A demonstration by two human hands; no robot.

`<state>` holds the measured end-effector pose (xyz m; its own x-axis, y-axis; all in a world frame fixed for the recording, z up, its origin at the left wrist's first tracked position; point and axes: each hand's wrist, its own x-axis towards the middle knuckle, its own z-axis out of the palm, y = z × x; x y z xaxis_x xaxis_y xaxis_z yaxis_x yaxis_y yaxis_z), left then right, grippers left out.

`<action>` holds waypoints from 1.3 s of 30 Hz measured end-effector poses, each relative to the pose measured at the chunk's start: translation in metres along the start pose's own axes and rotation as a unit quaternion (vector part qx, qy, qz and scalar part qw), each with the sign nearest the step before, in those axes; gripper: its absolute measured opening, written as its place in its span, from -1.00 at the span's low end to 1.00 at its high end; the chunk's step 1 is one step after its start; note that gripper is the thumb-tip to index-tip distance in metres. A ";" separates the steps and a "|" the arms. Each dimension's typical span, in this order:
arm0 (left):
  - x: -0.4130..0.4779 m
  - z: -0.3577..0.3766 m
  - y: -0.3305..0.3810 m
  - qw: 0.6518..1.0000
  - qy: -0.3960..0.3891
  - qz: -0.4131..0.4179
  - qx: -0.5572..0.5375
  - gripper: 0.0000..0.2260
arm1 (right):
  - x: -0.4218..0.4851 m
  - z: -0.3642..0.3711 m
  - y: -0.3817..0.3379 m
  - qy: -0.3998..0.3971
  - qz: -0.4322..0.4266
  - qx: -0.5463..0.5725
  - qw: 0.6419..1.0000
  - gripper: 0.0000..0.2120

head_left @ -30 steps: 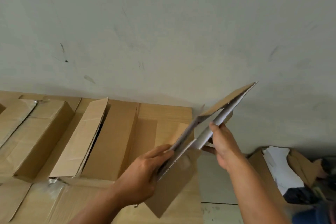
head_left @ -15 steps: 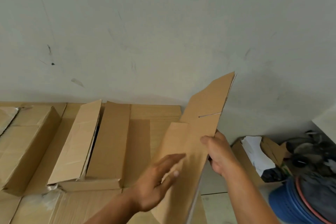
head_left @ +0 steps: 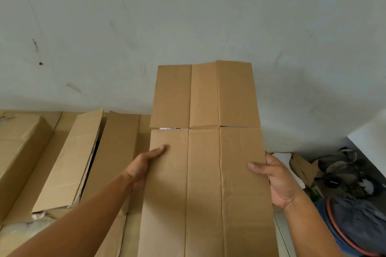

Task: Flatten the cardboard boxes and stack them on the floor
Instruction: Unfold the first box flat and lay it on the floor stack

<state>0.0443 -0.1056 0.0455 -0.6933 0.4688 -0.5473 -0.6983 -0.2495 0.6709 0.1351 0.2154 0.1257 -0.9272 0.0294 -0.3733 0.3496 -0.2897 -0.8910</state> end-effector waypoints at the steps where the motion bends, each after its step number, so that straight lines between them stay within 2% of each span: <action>1: 0.003 -0.001 -0.003 1.000 0.002 -0.006 -0.004 -0.51 | 0.008 -0.003 0.004 0.015 0.005 -0.007 1.000 -0.45; 3: 0.012 -0.005 -0.009 0.999 0.034 -0.009 -0.003 -0.50 | 0.026 -0.011 0.015 0.038 0.025 -0.024 0.999 -0.53; 6: 0.027 -0.010 -0.017 0.994 0.103 -0.001 0.026 -0.62 | 0.059 -0.025 0.037 0.038 0.078 -0.028 0.996 -0.52; 9: 0.048 -0.015 -0.029 0.978 0.196 -0.012 0.070 -0.69 | 0.096 -0.039 0.067 0.030 0.122 -0.097 0.987 -0.53; 15: 0.091 -0.016 -0.050 0.909 0.371 -0.047 0.185 -0.82 | 0.164 -0.051 0.127 0.050 0.184 -0.207 0.960 -0.71; 18: 0.108 -0.015 -0.055 0.871 0.422 -0.049 0.245 -0.79 | 0.185 -0.053 0.146 0.059 0.209 -0.238 0.947 -0.76; 20: 0.118 -0.017 -0.059 0.853 0.427 -0.052 0.295 -0.66 | 0.194 -0.055 0.155 0.064 0.211 -0.289 0.932 -0.74; 22: 0.125 -0.016 -0.067 0.823 0.417 -0.052 0.382 -0.45 | 0.201 -0.056 0.157 0.066 0.205 -0.377 0.901 -0.56; 24: 0.129 -0.008 -0.075 0.771 0.399 -0.041 0.494 -0.24 | 0.208 -0.055 0.155 0.070 0.182 -0.471 0.860 -0.23; 26: 0.136 0.003 -0.080 0.705 0.357 -0.028 0.612 -0.19 | 0.215 -0.048 0.153 0.051 0.106 -0.561 0.819 -0.07; 29: 0.158 0.011 -0.081 0.658 0.250 -0.006 0.711 -0.23 | 0.228 -0.030 0.148 -0.013 -0.072 -0.675 0.734 -0.13; 31: 0.177 0.009 -0.080 0.636 0.194 0.007 0.747 -0.30 | 0.242 -0.015 0.152 -0.073 -0.142 -0.698 0.698 -0.27; 33: 0.195 0.004 -0.083 0.618 0.165 0.022 0.768 -0.40 | 0.252 0.000 0.165 -0.142 -0.152 -0.700 0.683 -0.39; 35: 0.206 -0.003 -0.091 0.597 0.162 0.025 0.785 -0.38 | 0.256 0.008 0.181 -0.181 -0.144 -0.700 0.676 -0.42; 39: 0.214 -0.017 -0.110 0.583 0.185 0.044 0.790 -0.40 | 0.258 -0.001 0.208 -0.173 -0.173 -0.711 0.660 -0.43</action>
<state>-0.0301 0.0076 -0.1539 -0.9093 0.2248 -0.3502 0.1751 0.9701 0.1680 -0.0314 0.1642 -0.1561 -0.8738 -0.4331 -0.2212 -0.3466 0.8737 -0.3414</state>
